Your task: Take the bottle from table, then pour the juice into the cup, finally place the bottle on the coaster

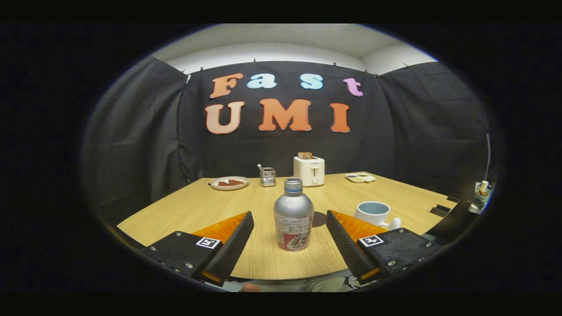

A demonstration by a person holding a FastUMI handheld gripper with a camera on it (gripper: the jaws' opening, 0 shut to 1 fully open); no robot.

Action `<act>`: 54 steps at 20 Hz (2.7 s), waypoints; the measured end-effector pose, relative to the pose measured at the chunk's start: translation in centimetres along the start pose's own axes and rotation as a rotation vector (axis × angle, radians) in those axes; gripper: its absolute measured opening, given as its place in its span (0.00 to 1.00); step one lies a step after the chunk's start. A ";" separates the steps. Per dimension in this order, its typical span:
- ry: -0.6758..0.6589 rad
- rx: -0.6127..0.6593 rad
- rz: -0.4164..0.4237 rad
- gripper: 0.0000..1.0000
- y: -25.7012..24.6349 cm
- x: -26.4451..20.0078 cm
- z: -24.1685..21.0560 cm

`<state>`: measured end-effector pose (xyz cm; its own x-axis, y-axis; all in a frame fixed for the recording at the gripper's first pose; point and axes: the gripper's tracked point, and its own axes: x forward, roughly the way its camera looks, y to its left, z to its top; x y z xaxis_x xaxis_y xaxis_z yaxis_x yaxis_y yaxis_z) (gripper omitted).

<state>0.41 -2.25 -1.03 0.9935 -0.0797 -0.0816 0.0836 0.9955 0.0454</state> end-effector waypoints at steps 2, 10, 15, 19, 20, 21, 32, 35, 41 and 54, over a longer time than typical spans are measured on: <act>0.024 0.004 -0.005 0.99 -0.1 0.5 -0.7; 0.097 0.029 -0.025 0.99 -0.5 2.8 -3.1; 0.161 0.025 -0.042 0.99 -0.8 4.8 -5.2; 0.197 0.037 -0.030 0.99 -0.2 5.9 -6.3; 0.200 0.040 -0.025 0.99 0.0 6.3 -6.4; 0.204 0.039 -0.024 0.99 0.1 6.6 -6.6; 0.252 0.030 -0.026 0.97 0.2 8.5 -8.5; 0.247 0.025 -0.021 0.80 0.4 8.6 -8.5; 0.188 0.161 0.005 0.77 0.4 7.9 -5.9; 0.202 0.538 -0.016 0.77 -0.7 7.8 -3.8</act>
<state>7.84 -3.32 -5.48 0.9616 -0.0309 -0.2725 0.1791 0.8232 0.5388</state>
